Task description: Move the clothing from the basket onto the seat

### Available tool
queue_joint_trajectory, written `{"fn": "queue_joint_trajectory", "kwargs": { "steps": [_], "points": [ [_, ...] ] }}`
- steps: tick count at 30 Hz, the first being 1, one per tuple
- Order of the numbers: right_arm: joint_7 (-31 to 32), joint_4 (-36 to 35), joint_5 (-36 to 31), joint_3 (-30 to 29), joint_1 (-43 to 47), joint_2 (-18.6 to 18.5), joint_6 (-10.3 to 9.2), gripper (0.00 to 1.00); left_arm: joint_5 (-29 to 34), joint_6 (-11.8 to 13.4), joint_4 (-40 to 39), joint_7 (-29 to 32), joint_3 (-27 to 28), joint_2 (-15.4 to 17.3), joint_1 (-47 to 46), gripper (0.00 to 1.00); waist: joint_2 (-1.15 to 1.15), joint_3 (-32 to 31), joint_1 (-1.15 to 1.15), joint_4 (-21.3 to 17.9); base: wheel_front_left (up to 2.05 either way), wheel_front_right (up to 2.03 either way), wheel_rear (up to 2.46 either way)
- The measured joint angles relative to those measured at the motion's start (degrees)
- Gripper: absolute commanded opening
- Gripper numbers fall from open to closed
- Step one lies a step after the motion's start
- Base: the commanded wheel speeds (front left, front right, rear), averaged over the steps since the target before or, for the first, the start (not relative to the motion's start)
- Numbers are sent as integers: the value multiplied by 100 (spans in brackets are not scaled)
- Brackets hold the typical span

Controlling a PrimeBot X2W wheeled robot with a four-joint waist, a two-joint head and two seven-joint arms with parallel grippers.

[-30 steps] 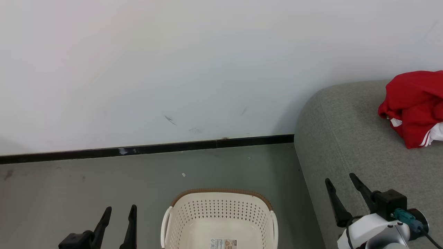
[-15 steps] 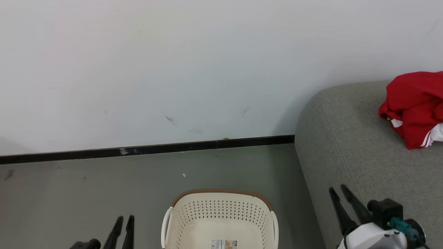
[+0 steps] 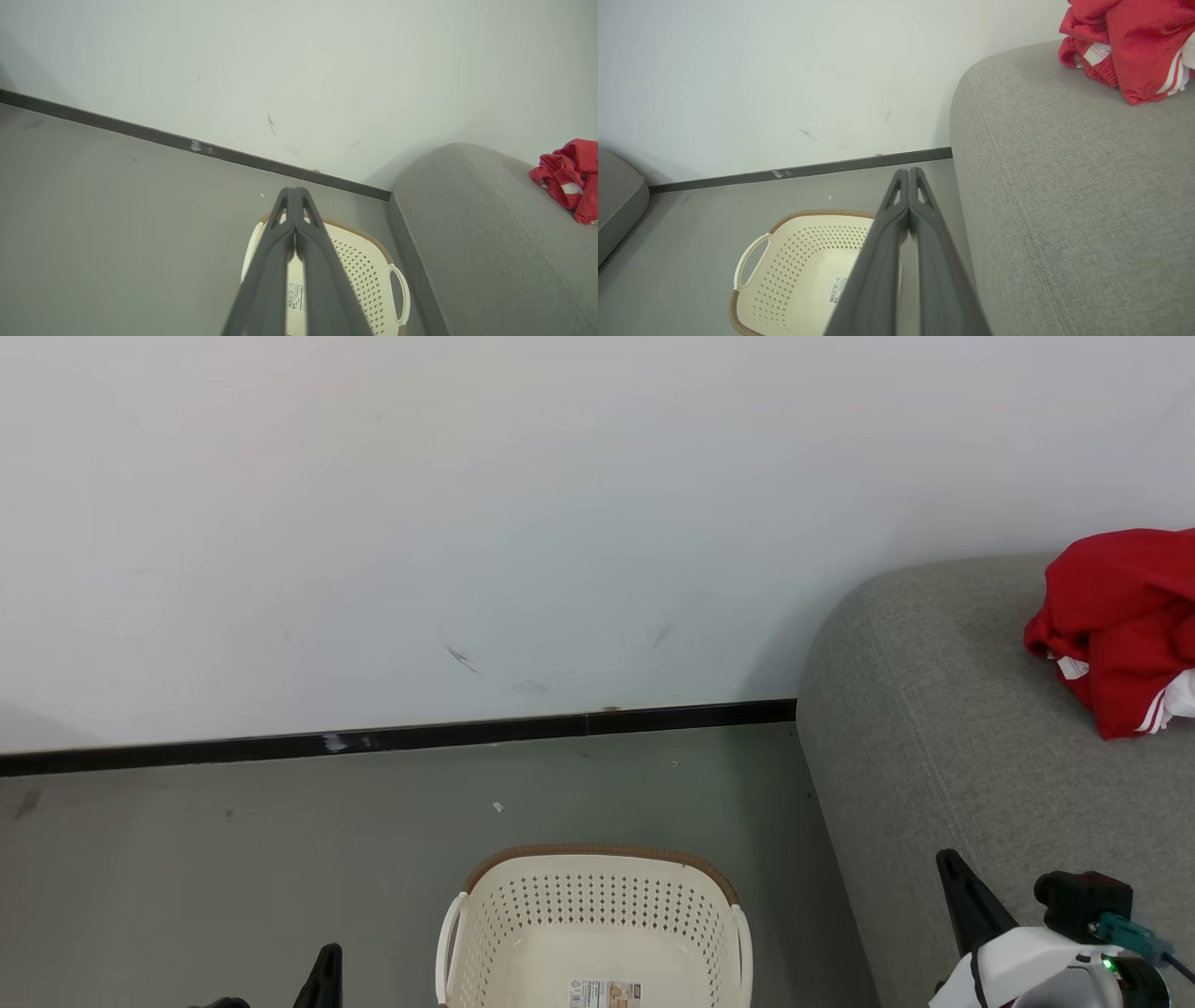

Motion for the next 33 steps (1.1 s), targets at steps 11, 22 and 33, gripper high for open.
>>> {"fn": "queue_joint_trajectory", "kwargs": {
  "steps": [11,22,33],
  "points": [
    [401,73,1098,-154,-94,-1,0,0,-670,-108,3,227,199,-24,-35,0,0,35,17,-15,0,0,0],
    [722,47,2113,-298,-107,-2,-1,0,-1369,-201,-3,471,378,-48,-143,0,0,26,74,-24,0,0,0],
    [965,-44,3161,-354,-107,-3,-1,0,-2075,-302,-12,709,555,-67,-195,0,0,12,99,-28,0,0,0]
  ]
}}
